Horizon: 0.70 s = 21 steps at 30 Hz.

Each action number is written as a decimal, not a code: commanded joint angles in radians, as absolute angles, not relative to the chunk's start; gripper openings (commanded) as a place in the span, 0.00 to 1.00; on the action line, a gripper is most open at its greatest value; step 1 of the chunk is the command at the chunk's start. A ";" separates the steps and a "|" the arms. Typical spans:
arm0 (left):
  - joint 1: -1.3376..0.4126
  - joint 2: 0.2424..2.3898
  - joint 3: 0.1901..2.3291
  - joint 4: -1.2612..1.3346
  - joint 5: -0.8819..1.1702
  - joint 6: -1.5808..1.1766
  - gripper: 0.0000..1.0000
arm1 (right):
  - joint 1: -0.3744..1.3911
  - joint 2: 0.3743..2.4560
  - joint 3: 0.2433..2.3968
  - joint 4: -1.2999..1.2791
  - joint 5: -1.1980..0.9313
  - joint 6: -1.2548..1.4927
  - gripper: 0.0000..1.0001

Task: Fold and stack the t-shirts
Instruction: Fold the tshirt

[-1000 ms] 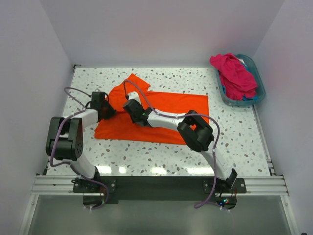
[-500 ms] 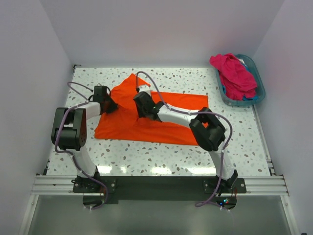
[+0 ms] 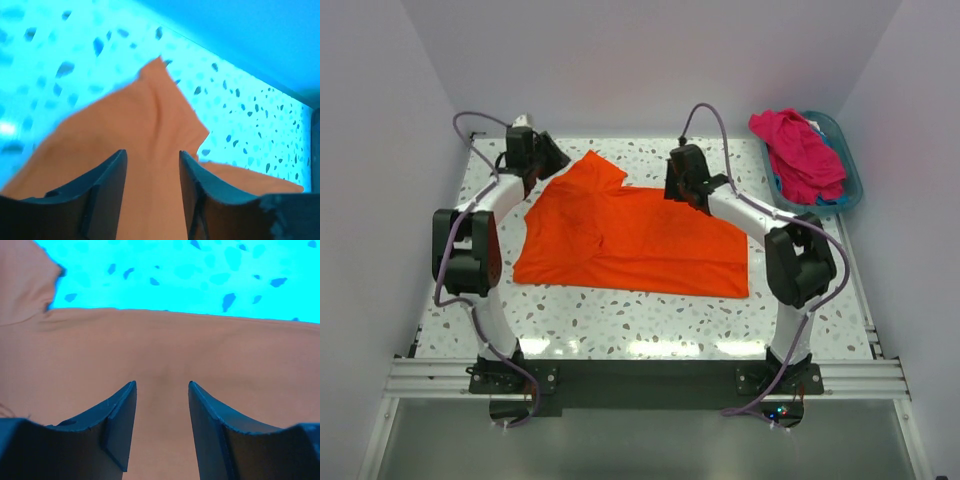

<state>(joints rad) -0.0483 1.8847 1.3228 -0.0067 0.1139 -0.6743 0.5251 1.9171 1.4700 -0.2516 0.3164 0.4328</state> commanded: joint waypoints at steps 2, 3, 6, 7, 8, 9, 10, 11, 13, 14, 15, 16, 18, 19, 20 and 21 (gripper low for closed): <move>-0.057 2.064 1.599 0.069 0.227 -0.441 0.54 | 0.413 1.862 1.424 -0.259 0.230 0.437 0.50; -0.058 2.136 1.650 0.058 0.239 -0.373 0.55 | 0.394 1.861 1.417 -0.258 0.221 0.436 0.50; -0.066 2.274 1.846 0.002 0.285 -0.260 0.60 | 0.342 1.856 1.401 -0.247 0.183 0.426 0.50; -0.072 2.304 1.933 -0.043 0.290 -0.235 0.61 | 0.322 1.858 1.401 -0.247 0.175 0.428 0.50; -0.075 2.334 1.974 -0.057 0.290 -0.210 0.64 | 0.315 1.861 1.405 -0.248 0.161 0.423 0.49; -0.078 2.386 2.011 -0.070 0.282 -0.171 0.65 | 0.310 1.864 1.408 -0.249 0.161 0.422 0.50; -0.083 2.410 2.061 -0.074 0.288 -0.158 0.66 | 0.301 1.864 1.411 -0.250 0.160 0.422 0.50; -0.084 2.442 2.075 -0.066 0.302 -0.135 0.68 | 0.299 1.865 1.419 -0.250 0.155 0.419 0.50; -0.100 2.471 2.117 -0.067 0.293 -0.111 0.69 | 0.296 1.867 1.428 -0.253 0.159 0.414 0.50; -0.106 2.483 2.124 -0.069 0.287 -0.097 0.70 | 0.295 1.867 1.437 -0.255 0.163 0.413 0.50; -0.110 2.505 2.129 -0.069 0.279 -0.074 0.70 | 0.293 1.867 1.437 -0.256 0.164 0.411 0.50; -0.121 2.514 2.140 -0.077 0.262 -0.061 0.71 | 0.290 1.864 1.436 -0.252 0.169 0.410 0.49; -0.129 2.543 2.154 -0.089 0.250 -0.029 0.71 | 0.287 1.858 1.425 -0.244 0.175 0.410 0.49; -0.133 2.548 2.157 -0.092 0.249 -0.025 0.71 | 0.282 1.855 1.417 -0.241 0.172 0.410 0.49; -0.133 2.559 2.155 -0.092 0.244 -0.025 0.71 | 0.281 1.853 1.413 -0.239 0.172 0.413 0.49; -0.133 2.563 2.155 -0.092 0.244 -0.026 0.70 | 0.281 1.850 1.410 -0.236 0.173 0.411 0.49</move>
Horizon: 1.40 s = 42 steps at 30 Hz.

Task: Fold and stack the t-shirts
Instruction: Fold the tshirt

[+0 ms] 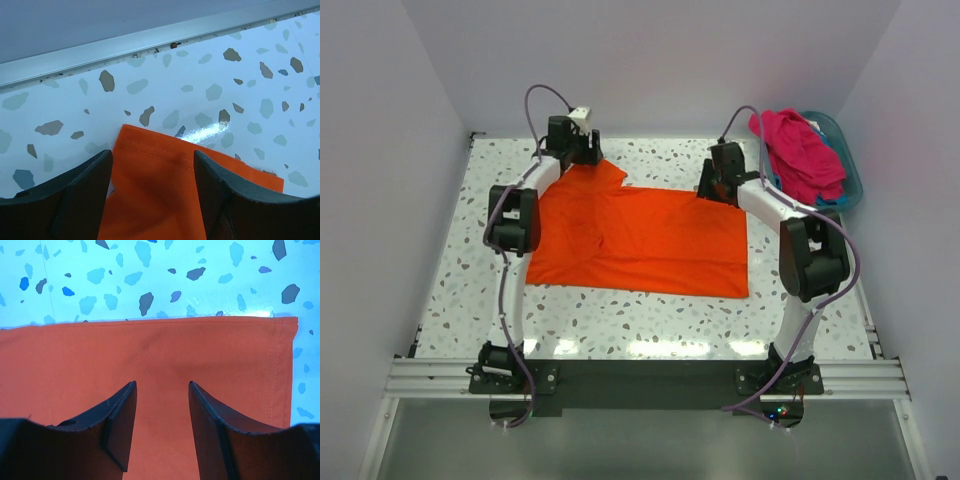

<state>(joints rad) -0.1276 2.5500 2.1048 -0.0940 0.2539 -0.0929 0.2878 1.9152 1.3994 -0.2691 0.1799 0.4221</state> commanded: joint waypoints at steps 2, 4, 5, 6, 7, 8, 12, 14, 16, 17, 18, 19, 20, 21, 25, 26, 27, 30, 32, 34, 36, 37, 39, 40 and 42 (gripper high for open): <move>-0.135 2.569 2.157 -0.091 0.242 -0.026 0.69 | 0.278 1.838 1.399 -0.232 0.172 0.411 0.49; -0.135 2.576 2.155 -0.086 0.227 -0.028 0.69 | 0.275 1.826 1.393 -0.227 0.172 0.413 0.49; -0.135 2.577 2.155 -0.083 0.224 -0.029 0.68 | 0.273 1.822 1.387 -0.226 0.175 0.411 0.49; -0.135 2.579 2.154 -0.080 0.224 -0.032 0.68 | 0.273 1.818 1.381 -0.222 0.176 0.408 0.49; -0.137 2.579 2.154 -0.075 0.219 -0.034 0.66 | 0.272 1.813 1.379 -0.221 0.178 0.407 0.49; -0.137 2.579 2.152 -0.074 0.215 -0.037 0.65 | 0.270 1.807 1.373 -0.219 0.179 0.403 0.49; -0.138 2.580 2.138 -0.060 0.215 -0.052 0.51 | 0.262 1.799 1.362 -0.222 0.184 0.400 0.49; -0.141 2.580 2.132 -0.051 0.222 -0.054 0.45 | 0.259 1.799 1.358 -0.229 0.190 0.396 0.49; -0.146 2.582 2.132 -0.051 0.219 -0.051 0.43 | 0.249 1.799 1.361 -0.236 0.196 0.391 0.49; -0.146 2.582 2.132 -0.049 0.221 -0.052 0.42 | 0.247 1.801 1.361 -0.238 0.195 0.391 0.49; -0.147 2.582 2.132 -0.049 0.222 -0.055 0.40 | 0.242 1.802 1.362 -0.241 0.196 0.391 0.49; -0.147 2.582 2.131 -0.049 0.224 -0.058 0.37 | 0.233 1.804 1.362 -0.242 0.198 0.390 0.49; -0.149 2.583 2.132 -0.049 0.224 -0.060 0.35 | 0.227 1.804 1.361 -0.244 0.195 0.393 0.49; -0.149 2.583 2.132 -0.049 0.224 -0.060 0.33 | 0.222 1.805 1.361 -0.244 0.192 0.394 0.49; -0.150 2.569 2.128 -0.052 0.197 -0.058 0.39 | 0.203 1.804 1.355 -0.241 0.181 0.397 0.49; -0.150 2.550 2.122 -0.051 0.180 -0.058 0.45 | 0.202 1.802 1.353 -0.241 0.183 0.394 0.49; -0.150 2.536 2.100 -0.038 0.160 -0.058 0.48 | 0.201 1.802 1.354 -0.241 0.183 0.394 0.49; -0.150 2.490 2.068 -0.029 0.068 -0.061 0.55 | 0.199 1.798 1.350 -0.242 0.186 0.393 0.49; -0.150 2.476 2.069 -0.041 0.008 -0.071 0.58 | 0.199 1.795 1.345 -0.238 0.187 0.391 0.49; -0.155 2.477 2.083 -0.074 -0.026 -0.071 0.58 | 0.196 1.793 1.341 -0.235 0.190 0.391 0.49; -0.163 2.491 2.115 -0.122 -0.061 -0.060 0.58 | 0.193 1.790 1.335 -0.233 0.186 0.393 0.49; -0.164 2.499 2.129 -0.144 -0.072 -0.057 0.58 | 0.190 1.789 1.330 -0.232 0.184 0.394 0.49; -0.169 2.514 2.147 -0.182 -0.078 -0.052 0.57 | 0.187 1.783 1.325 -0.232 0.181 0.396 0.49; -0.170 2.514 2.145 -0.184 -0.066 -0.052 0.57 | 0.187 1.781 1.322 -0.229 0.179 0.397 0.49; -0.170 2.514 2.132 -0.187 -0.054 -0.055 0.56 | 0.186 1.776 1.319 -0.229 0.175 0.402 0.49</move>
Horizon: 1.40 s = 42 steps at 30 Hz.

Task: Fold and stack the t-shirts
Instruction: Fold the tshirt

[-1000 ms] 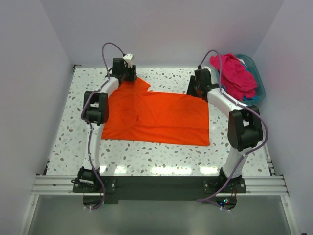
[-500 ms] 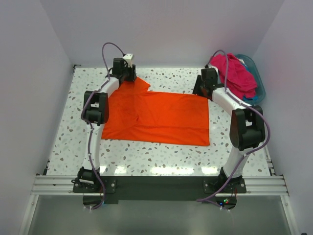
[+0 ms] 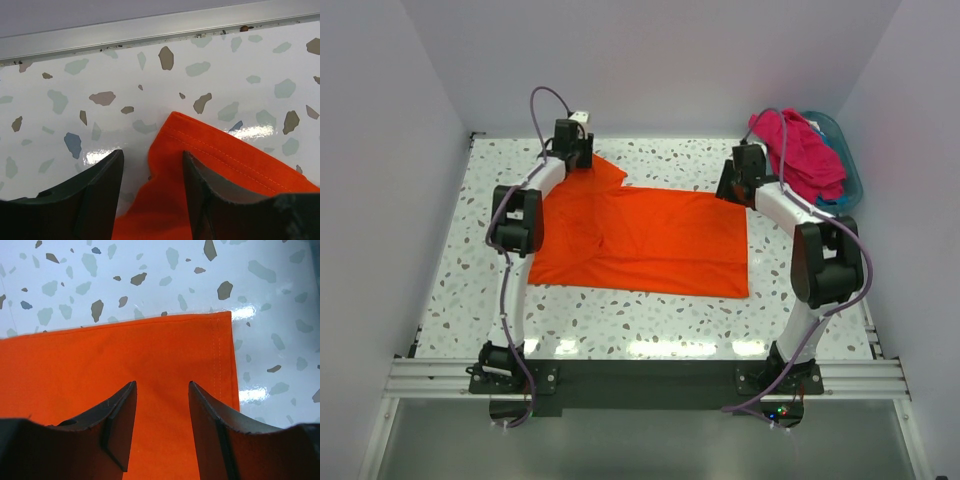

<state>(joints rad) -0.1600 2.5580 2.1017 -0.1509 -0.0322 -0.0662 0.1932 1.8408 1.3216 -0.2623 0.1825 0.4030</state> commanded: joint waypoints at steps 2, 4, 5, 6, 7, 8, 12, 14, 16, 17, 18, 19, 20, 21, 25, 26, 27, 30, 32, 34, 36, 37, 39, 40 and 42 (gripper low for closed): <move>-0.170 2.508 2.125 -0.187 -0.046 -0.066 0.53 | 0.184 1.773 1.315 -0.229 0.176 0.400 0.49; -0.170 2.505 2.114 -0.181 -0.034 -0.071 0.49 | 0.179 1.773 1.310 -0.229 0.181 0.400 0.49; -0.170 2.497 2.111 -0.179 -0.032 -0.075 0.47 | 0.178 1.773 1.310 -0.230 0.181 0.400 0.49; -0.170 2.494 2.102 -0.178 -0.031 -0.078 0.46 | 0.170 1.776 1.310 -0.229 0.181 0.400 0.49; -0.170 2.490 2.100 -0.175 -0.029 -0.080 0.43 | 0.167 1.781 1.312 -0.233 0.181 0.400 0.49; -0.170 2.481 2.095 -0.173 -0.029 -0.083 0.42 | 0.164 1.782 1.312 -0.235 0.176 0.403 0.49; -0.170 2.453 2.074 -0.137 -0.005 -0.087 0.36 | 0.149 1.801 1.316 -0.239 0.170 0.403 0.49; -0.169 2.447 2.075 -0.121 0.032 -0.095 0.34 | 0.140 1.818 1.328 -0.242 0.169 0.403 0.49; -0.169 2.442 2.077 -0.115 0.064 -0.103 0.30 | 0.135 1.835 1.338 -0.245 0.164 0.403 0.49; -0.169 2.441 2.079 -0.109 0.071 -0.106 0.28 | 0.132 1.842 1.341 -0.248 0.164 0.403 0.49; -0.169 2.441 2.080 -0.107 0.078 -0.107 0.24 | 0.127 1.850 1.348 -0.253 0.164 0.402 0.49; -0.169 2.439 2.079 -0.107 0.081 -0.110 0.23 | 0.124 1.855 1.351 -0.253 0.164 0.402 0.49; -0.169 2.436 2.080 -0.101 0.086 -0.109 0.20 | 0.123 1.870 1.356 -0.253 0.166 0.399 0.49; -0.169 2.433 2.079 -0.100 0.090 -0.110 0.18 | 0.117 1.879 1.368 -0.262 0.167 0.397 0.49; -0.169 2.416 2.072 -0.081 0.101 -0.112 0.13 | 0.106 1.933 1.404 -0.275 0.172 0.391 0.50; -0.169 2.416 2.072 -0.080 0.100 -0.112 0.12 | 0.104 1.943 1.411 -0.281 0.172 0.391 0.50; -0.169 2.415 2.074 -0.081 0.098 -0.112 0.10 | 0.103 1.959 1.417 -0.284 0.175 0.390 0.50; -0.169 2.408 2.072 -0.090 0.059 -0.104 0.16 | 0.100 1.977 1.431 -0.285 0.184 0.385 0.50; -0.169 2.404 2.074 -0.106 0.022 -0.095 0.22 | 0.101 1.979 1.431 -0.287 0.193 0.385 0.50; -0.169 2.410 2.085 -0.126 0.002 -0.083 0.27 | 0.098 1.974 1.430 -0.287 0.198 0.385 0.50; -0.169 2.421 2.109 -0.166 -0.031 -0.074 0.33 | 0.097 1.968 1.428 -0.285 0.212 0.385 0.50; -0.169 2.433 2.115 -0.178 -0.034 -0.071 0.35 | 0.097 1.965 1.430 -0.285 0.213 0.382 0.50; -0.169 2.441 2.125 -0.201 -0.025 -0.063 0.41 | 0.094 1.967 1.434 -0.287 0.221 0.382 0.50; -0.169 2.445 2.123 -0.204 -0.020 -0.061 0.42 | 0.094 1.970 1.439 -0.287 0.225 0.379 0.50; -0.169 2.448 2.117 -0.212 -0.009 -0.061 0.44 | 0.092 1.988 1.456 -0.298 0.230 0.377 0.50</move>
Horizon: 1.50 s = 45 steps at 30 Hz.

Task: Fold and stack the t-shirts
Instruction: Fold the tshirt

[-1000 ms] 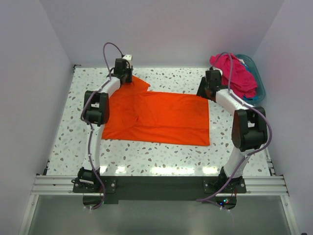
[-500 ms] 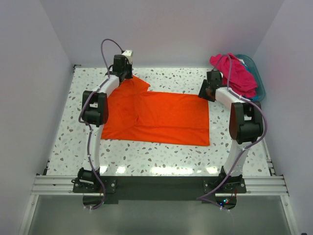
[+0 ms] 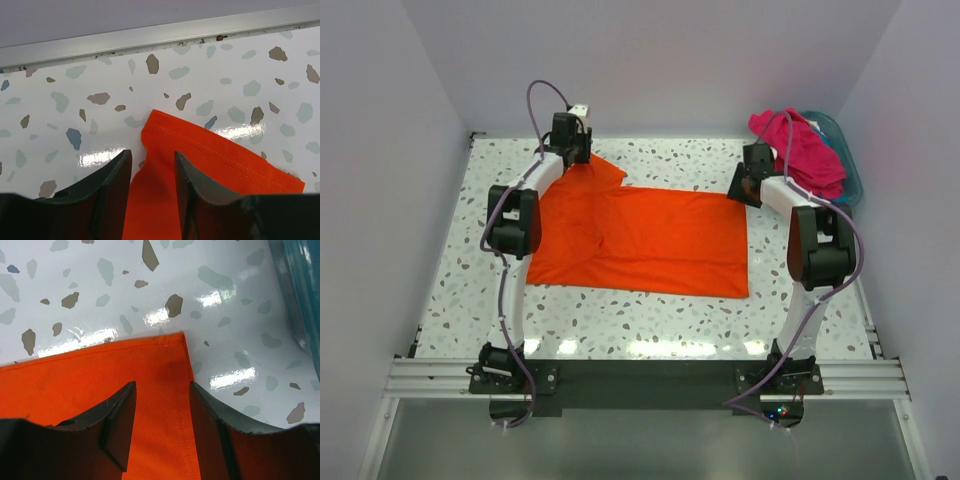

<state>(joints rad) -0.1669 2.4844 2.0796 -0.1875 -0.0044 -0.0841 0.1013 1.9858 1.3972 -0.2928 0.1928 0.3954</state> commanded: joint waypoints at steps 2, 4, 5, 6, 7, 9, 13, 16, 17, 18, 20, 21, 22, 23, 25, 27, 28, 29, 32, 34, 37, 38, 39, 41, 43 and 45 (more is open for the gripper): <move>-0.169 2.450 2.111 -0.212 -0.005 -0.060 0.45 | 0.087 2.005 1.465 -0.298 0.232 0.374 0.50; -0.169 2.453 2.109 -0.212 0.018 -0.060 0.45 | 0.084 2.020 1.482 -0.298 0.230 0.370 0.50; -0.169 2.456 2.109 -0.213 0.023 -0.060 0.46 | 0.081 2.037 1.489 -0.302 0.229 0.371 0.50; -0.169 2.459 2.109 -0.213 0.031 -0.060 0.46 | 0.081 2.043 1.500 -0.304 0.229 0.370 0.50; -0.169 2.462 2.109 -0.212 0.031 -0.060 0.46 | 0.080 2.051 1.503 -0.305 0.224 0.367 0.50; -0.169 2.465 2.111 -0.212 0.049 -0.060 0.46 | 0.078 2.069 1.514 -0.305 0.222 0.367 0.50; -0.169 2.470 2.109 -0.222 0.029 -0.054 0.46 | 0.074 2.088 1.522 -0.307 0.219 0.368 0.50; -0.169 2.456 2.082 -0.212 0.005 -0.046 0.46 | 0.072 2.095 1.525 -0.305 0.213 0.370 0.50; -0.167 2.451 2.077 -0.209 0.003 -0.046 0.46 | 0.071 2.098 1.525 -0.305 0.212 0.368 0.50; -0.166 2.450 2.075 -0.207 0.003 -0.045 0.46 | 0.071 2.098 1.526 -0.305 0.212 0.370 0.50; -0.164 2.448 2.075 -0.207 0.003 -0.046 0.46 | 0.072 2.102 1.528 -0.304 0.212 0.367 0.50; -0.163 2.447 2.074 -0.207 0.003 -0.046 0.46 | 0.071 2.103 1.529 -0.307 0.213 0.368 0.50; -0.161 2.448 2.074 -0.212 0.003 -0.048 0.46 | 0.071 2.108 1.529 -0.307 0.213 0.368 0.50; -0.161 2.450 2.072 -0.212 0.003 -0.048 0.46 | 0.071 2.109 1.531 -0.305 0.215 0.367 0.50; -0.161 2.451 2.068 -0.212 0.003 -0.051 0.45 | 0.069 2.112 1.532 -0.307 0.213 0.368 0.50; -0.160 2.451 2.065 -0.215 0.003 -0.052 0.44 | 0.069 2.117 1.537 -0.307 0.213 0.368 0.50; -0.160 2.451 2.060 -0.215 0.003 -0.054 0.43 | 0.071 2.118 1.539 -0.307 0.213 0.368 0.50; -0.160 2.451 2.057 -0.213 0.005 -0.055 0.43 | 0.068 2.120 1.540 -0.307 0.212 0.368 0.50; -0.158 2.450 2.049 -0.210 0.011 -0.063 0.41 | 0.067 2.118 1.545 -0.308 0.209 0.370 0.50; -0.158 2.448 2.045 -0.215 0.014 -0.069 0.40 | 0.066 2.120 1.543 -0.308 0.210 0.370 0.50; -0.156 2.442 2.036 -0.212 0.014 -0.075 0.38 | 0.064 2.120 1.542 -0.308 0.210 0.370 0.50; -0.155 2.441 2.033 -0.206 0.017 -0.077 0.38 | 0.061 2.120 1.543 -0.307 0.209 0.370 0.50; -0.152 2.433 2.020 -0.198 0.017 -0.080 0.37 | 0.063 2.120 1.543 -0.308 0.207 0.368 0.50; -0.147 2.427 2.016 -0.192 0.018 -0.084 0.35 | 0.060 2.120 1.546 -0.307 0.207 0.370 0.49; -0.141 2.421 2.008 -0.183 0.020 -0.089 0.33 | 0.061 2.125 1.549 -0.308 0.204 0.370 0.49; -0.137 2.418 2.009 -0.179 0.028 -0.090 0.28 | 0.060 2.129 1.554 -0.308 0.203 0.370 0.49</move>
<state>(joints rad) -0.1566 2.4844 2.0140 -0.2192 0.0154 -0.0738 0.0666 2.1098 1.5063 -0.3153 0.1967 0.3767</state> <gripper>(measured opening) 0.304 0.495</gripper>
